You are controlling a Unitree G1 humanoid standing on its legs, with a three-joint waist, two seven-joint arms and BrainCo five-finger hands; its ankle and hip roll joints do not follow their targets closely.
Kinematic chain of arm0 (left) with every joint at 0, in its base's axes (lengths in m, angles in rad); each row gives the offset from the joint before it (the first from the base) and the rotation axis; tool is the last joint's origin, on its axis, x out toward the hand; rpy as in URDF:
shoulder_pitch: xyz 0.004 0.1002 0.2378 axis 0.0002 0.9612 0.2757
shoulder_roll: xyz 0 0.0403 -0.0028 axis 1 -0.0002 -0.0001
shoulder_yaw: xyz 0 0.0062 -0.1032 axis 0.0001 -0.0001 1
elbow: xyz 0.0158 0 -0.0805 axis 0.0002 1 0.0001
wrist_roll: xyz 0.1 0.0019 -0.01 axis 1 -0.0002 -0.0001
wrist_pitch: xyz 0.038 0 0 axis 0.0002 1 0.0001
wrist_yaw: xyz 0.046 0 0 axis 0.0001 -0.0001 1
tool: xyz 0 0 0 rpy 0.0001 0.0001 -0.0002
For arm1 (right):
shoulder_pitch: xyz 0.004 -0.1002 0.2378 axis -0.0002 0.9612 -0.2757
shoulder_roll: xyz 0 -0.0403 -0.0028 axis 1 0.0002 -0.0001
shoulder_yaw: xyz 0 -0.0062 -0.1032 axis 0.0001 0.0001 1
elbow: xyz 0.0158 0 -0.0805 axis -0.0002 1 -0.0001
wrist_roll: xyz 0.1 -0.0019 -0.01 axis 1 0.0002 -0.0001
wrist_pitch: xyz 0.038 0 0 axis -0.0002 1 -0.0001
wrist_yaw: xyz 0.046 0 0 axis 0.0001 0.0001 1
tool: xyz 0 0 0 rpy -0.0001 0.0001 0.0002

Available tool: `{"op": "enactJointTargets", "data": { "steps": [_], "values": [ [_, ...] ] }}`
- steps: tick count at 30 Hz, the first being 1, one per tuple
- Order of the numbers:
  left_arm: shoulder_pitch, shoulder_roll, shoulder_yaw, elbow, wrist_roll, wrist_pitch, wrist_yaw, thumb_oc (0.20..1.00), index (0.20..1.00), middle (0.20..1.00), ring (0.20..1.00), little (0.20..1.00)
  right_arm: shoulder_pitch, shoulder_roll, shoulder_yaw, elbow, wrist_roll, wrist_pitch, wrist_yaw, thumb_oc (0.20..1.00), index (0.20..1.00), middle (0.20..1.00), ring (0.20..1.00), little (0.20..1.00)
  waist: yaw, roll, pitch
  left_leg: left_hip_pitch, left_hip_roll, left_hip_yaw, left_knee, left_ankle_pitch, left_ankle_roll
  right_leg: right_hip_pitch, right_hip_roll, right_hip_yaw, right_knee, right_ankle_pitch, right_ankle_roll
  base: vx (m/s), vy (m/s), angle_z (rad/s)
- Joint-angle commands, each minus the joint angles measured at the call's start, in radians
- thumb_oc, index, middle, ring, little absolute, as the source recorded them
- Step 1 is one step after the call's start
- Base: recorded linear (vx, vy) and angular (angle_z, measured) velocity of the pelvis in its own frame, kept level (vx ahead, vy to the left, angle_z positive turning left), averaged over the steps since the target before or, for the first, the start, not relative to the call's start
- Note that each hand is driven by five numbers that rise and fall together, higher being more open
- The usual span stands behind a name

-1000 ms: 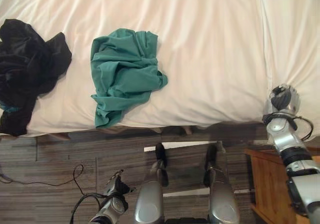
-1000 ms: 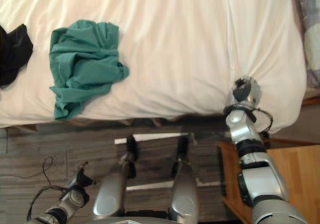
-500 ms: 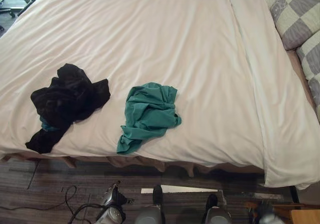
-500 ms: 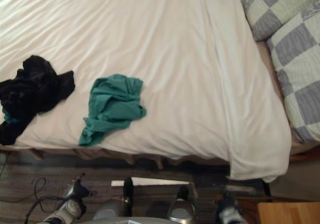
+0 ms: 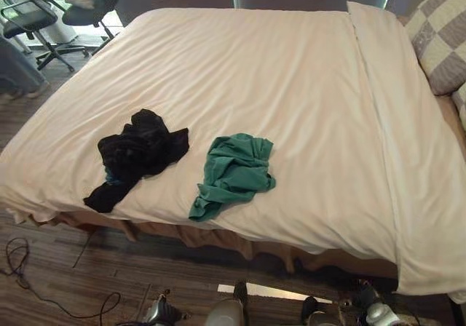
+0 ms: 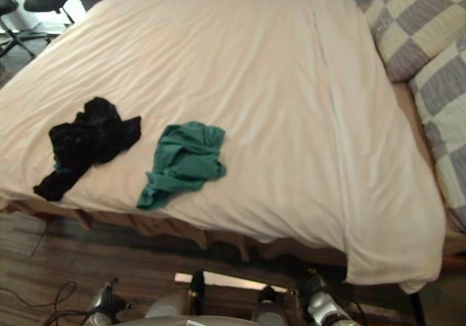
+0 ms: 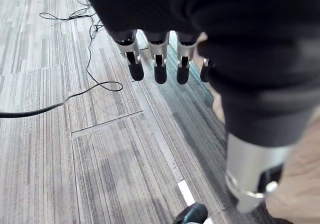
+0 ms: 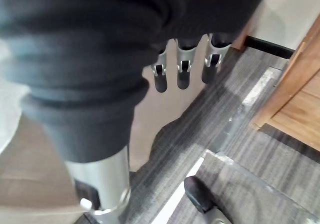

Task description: Tidy up the quilt and then pick up the clothes from the bed and put them into the laundry hamper.

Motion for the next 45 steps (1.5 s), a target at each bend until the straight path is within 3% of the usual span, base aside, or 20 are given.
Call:
{"op": "enactJointTargets", "data": {
  "steps": [1,5,7,8,9,10,11,13,14,17,21,23,27,28,32,36,38,41,43,45],
  "values": [
    [-0.088,0.028,-0.010,-0.006,-0.055,-0.019,0.056,1.000,1.000,1.000,1.000,1.000,-0.013,-0.013,0.001,-0.048,-0.007,-0.003,-0.002,1.000,1.000,1.000,1.000,1.000,-0.021,-0.044,0.026,0.017,0.205,-0.040,-0.117,-0.001,-0.033,0.018,-0.063,0.025,-0.013,-0.142,0.100,0.07,0.632,0.28],
    [-0.098,0.017,-0.043,-0.028,-0.046,-0.017,0.054,1.000,1.000,1.000,1.000,1.000,0.043,0.004,-0.033,-0.027,-0.006,0.008,0.006,1.000,1.000,1.000,1.000,1.000,-0.039,-0.031,-0.006,0.023,0.300,-0.020,-0.208,0.068,-0.072,0.036,-0.130,0.003,0.032,-0.154,0.146,0.08,0.570,0.28],
    [-0.098,0.017,-0.060,-0.031,-0.040,-0.020,0.047,1.000,1.000,1.000,1.000,1.000,0.064,0.011,-0.049,-0.017,-0.004,0.010,0.008,1.000,1.000,1.000,1.000,1.000,-0.044,-0.037,-0.019,0.028,0.291,0.000,-0.217,0.067,-0.087,0.042,-0.160,-0.007,0.045,-0.142,0.161,0.10,0.494,0.27],
    [-0.108,0.006,-0.081,-0.016,-0.031,-0.021,0.042,1.000,1.000,1.000,1.000,1.000,0.065,0.026,-0.061,-0.005,-0.011,0.022,0.011,1.000,1.000,1.000,1.000,1.000,-0.044,-0.063,-0.024,0.026,0.234,0.015,-0.171,0.015,-0.079,0.045,-0.250,-0.010,0.064,0.012,0.190,0.04,0.564,0.13],
    [-0.103,0.004,-0.081,-0.004,-0.027,-0.013,0.041,1.000,1.000,1.000,1.000,1.000,0.060,0.037,-0.065,-0.001,-0.011,0.029,0.011,1.000,1.000,1.000,1.000,1.000,-0.042,-0.070,-0.019,0.033,0.210,0.041,-0.149,-0.007,-0.064,0.024,-0.292,-0.039,0.093,0.062,0.190,0.04,0.568,0.07],
    [-0.104,0.004,-0.081,-0.004,-0.027,-0.013,0.041,1.000,1.000,1.000,1.000,1.000,0.059,0.037,-0.065,-0.001,-0.011,0.030,0.011,1.000,1.000,1.000,1.000,1.000,-0.040,-0.073,-0.019,0.032,0.207,0.043,-0.146,-0.009,-0.063,0.022,-0.296,-0.035,0.095,0.062,0.190,-0.03,0.525,0.03],
    [-0.098,0.012,-0.082,0.002,-0.014,-0.007,0.034,1.000,1.000,1.000,1.000,1.000,0.053,0.066,-0.061,-0.002,0.001,0.028,0.010,1.000,1.000,1.000,1.000,1.000,-0.024,-0.057,-0.008,0.063,0.197,0.118,-0.120,-0.062,-0.037,-0.017,-0.322,-0.165,0.206,0.006,0.141,-0.02,0.574,-0.18],
    [-0.094,0.015,-0.080,-0.004,-0.012,-0.004,0.025,1.000,1.000,1.000,1.000,1.000,0.043,0.075,-0.050,-0.014,0.004,0.021,0.007,1.000,1.000,1.000,1.000,1.000,-0.025,-0.050,-0.004,0.070,0.183,0.133,-0.114,-0.073,-0.023,-0.038,-0.283,-0.181,0.259,-0.050,0.117,-0.03,0.505,-0.57],
    [-0.095,0.025,-0.088,-0.011,-0.002,0.006,0.015,1.000,1.000,1.000,1.000,1.000,0.022,0.086,-0.012,-0.028,-0.010,0.011,0.008,1.000,1.000,1.000,1.000,1.000,-0.045,-0.048,0.015,0.072,0.137,0.139,-0.107,-0.066,0.008,-0.095,-0.118,-0.117,0.273,-0.120,0.083,-0.01,0.359,-0.53],
    [-0.113,0.031,-0.115,-0.016,0.031,0.013,0.000,1.000,1.000,1.000,1.000,1.000,0.019,0.086,0.036,-0.069,0.011,-0.009,0.003,1.000,1.000,1.000,1.000,1.000,-0.104,-0.062,0.039,0.087,0.040,0.107,-0.055,-0.103,0.033,-0.124,0.113,0.083,0.187,-0.192,0.057,0.08,0.354,-0.16],
    [-0.135,0.006,-0.139,-0.008,0.073,0.000,0.011,1.000,1.000,1.000,1.000,1.000,0.002,0.067,0.061,-0.085,0.018,-0.013,0.003,1.000,1.000,1.000,1.000,1.000,-0.111,-0.048,0.050,0.036,-0.030,0.099,0.120,-0.165,0.040,-0.064,0.117,0.136,0.104,-0.212,-0.027,0.05,0.209,0.43],
    [-0.147,-0.024,-0.149,-0.025,0.065,0.000,0.018,1.000,1.000,1.000,1.000,1.000,-0.018,0.046,0.079,-0.086,-0.002,-0.009,0.005,1.000,1.000,1.000,1.000,1.000,-0.094,-0.043,0.085,-0.062,-0.015,0.077,0.366,-0.038,-0.075,-0.007,0.094,0.154,0.065,-0.201,-0.048,-0.05,0.208,-0.36],
    [-0.138,-0.051,-0.136,-0.052,0.025,-0.010,0.019,1.000,1.000,1.000,1.000,1.000,-0.014,0.043,0.068,-0.058,-0.010,0.004,-0.002,1.000,1.000,1.000,1.000,1.000,-0.108,-0.016,0.051,-0.004,0.075,0.110,0.152,-0.092,-0.017,0.007,0.068,0.139,0.035,-0.196,-0.004,0.03,0.320,-0.08],
    [-0.131,-0.066,-0.141,-0.060,0.006,-0.021,0.033,1.000,1.000,1.000,1.000,1.000,-0.020,0.036,0.066,-0.062,-0.018,0.005,-0.006,1.000,1.000,1.000,1.000,1.000,-0.107,-0.003,0.033,0.059,0.130,0.034,-0.018,-0.060,-0.012,0.005,0.039,0.160,0.038,-0.197,0.024,0.04,0.366,-0.03],
    [-0.140,-0.103,-0.155,-0.055,-0.040,-0.025,0.034,1.000,1.000,1.000,1.000,1.000,-0.015,0.029,0.063,-0.039,-0.066,0.015,-0.007,1.000,1.000,1.000,1.000,1.000,-0.107,0.007,-0.006,0.106,0.196,-0.086,-0.099,-0.030,-0.033,0.004,-0.024,0.165,0.034,-0.179,0.074,0.03,0.528,-0.17],
    [-0.141,-0.103,-0.173,-0.030,-0.024,-0.011,0.025,1.000,1.000,1.000,1.000,1.000,0.013,0.059,0.013,0.016,-0.064,0.034,0.003,1.000,1.000,1.000,1.000,1.000,-0.110,-0.021,-0.025,0.122,0.136,-0.055,-0.117,-0.075,-0.030,-0.019,-0.115,0.143,0.072,-0.104,0.134,0.02,0.410,0.06],
    [-0.133,-0.083,-0.150,-0.022,-0.037,-0.008,0.021,1.000,1.000,1.000,1.000,1.000,0.013,0.075,-0.007,0.016,-0.034,0.032,0.001,1.000,1.000,1.000,1.000,1.000,-0.077,-0.019,-0.009,0.144,0.122,0.023,-0.119,-0.099,-0.010,-0.079,-0.176,0.006,0.141,-0.075,0.121,-0.12,0.361,-0.13],
    [-0.115,-0.072,-0.118,-0.010,-0.047,0.003,0.026,1.000,1.000,1.000,1.000,1.000,0.006,0.080,-0.030,0.012,-0.004,0.023,-0.010,1.000,1.000,1.000,1.000,1.000,-0.068,-0.005,-0.001,0.149,0.099,0.052,-0.126,-0.100,0.012,-0.095,-0.179,-0.096,0.217,-0.100,0.091,-0.08,0.341,-0.75],
    [-0.066,-0.032,-0.051,0.040,-0.065,0.025,0.040,1.000,1.000,1.000,1.000,1.000,0.016,0.076,-0.112,0.039,0.108,0.011,-0.039,1.000,1.000,1.000,1.000,1.000,-0.091,-0.008,0.007,0.145,0.062,0.030,-0.135,-0.088,0.027,-0.123,-0.038,0.025,0.222,-0.141,0.085,0.01,0.185,-0.45],
    [-0.032,0.016,0.023,0.081,-0.094,0.029,0.043,1.000,1.000,1.000,1.000,1.000,0.033,0.052,-0.181,0.058,0.188,0.009,-0.052,1.000,1.000,1.000,1.000,1.000,-0.092,-0.013,0.012,0.140,0.034,0.021,-0.129,-0.089,0.031,-0.091,0.002,0.059,0.172,-0.161,0.061,0.04,0.070,0.00]
  ]
}}
